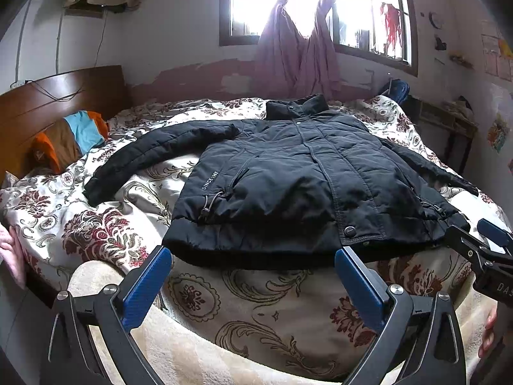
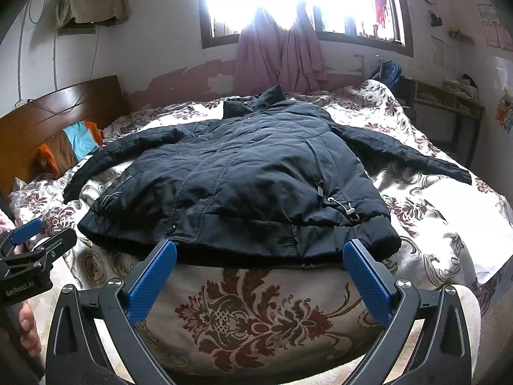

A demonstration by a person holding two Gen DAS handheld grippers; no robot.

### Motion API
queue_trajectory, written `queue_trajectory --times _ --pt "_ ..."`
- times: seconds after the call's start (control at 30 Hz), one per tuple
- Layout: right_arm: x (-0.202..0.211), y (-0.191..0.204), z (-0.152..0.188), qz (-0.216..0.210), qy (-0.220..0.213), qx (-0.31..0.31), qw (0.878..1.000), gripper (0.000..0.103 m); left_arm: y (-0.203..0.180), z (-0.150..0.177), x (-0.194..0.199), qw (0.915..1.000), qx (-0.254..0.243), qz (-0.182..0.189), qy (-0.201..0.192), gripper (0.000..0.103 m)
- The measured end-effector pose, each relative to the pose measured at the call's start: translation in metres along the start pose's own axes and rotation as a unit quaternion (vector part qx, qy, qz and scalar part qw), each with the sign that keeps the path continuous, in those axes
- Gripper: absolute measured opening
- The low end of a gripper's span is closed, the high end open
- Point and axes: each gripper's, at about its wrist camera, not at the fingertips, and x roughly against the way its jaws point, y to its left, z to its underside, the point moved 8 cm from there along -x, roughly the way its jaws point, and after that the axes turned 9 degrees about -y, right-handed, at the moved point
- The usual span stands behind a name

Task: Fold large clothes

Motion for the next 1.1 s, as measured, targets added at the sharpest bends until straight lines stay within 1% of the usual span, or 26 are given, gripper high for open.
queue_trajectory --times 1.03,1.1 --pt "0.0016 -0.0035 -0.0021 -0.001 0.004 -0.003 1.000 0.102 -0.0034 0.0009 0.0011 1.0000 0.003 0.004 -0.003 0.103" --pt "-0.0017 -0.0041 0.0035 0.001 0.007 -0.003 1.000 0.102 -0.0034 0.0009 0.0013 1.0000 0.003 0.004 -0.002 0.103"
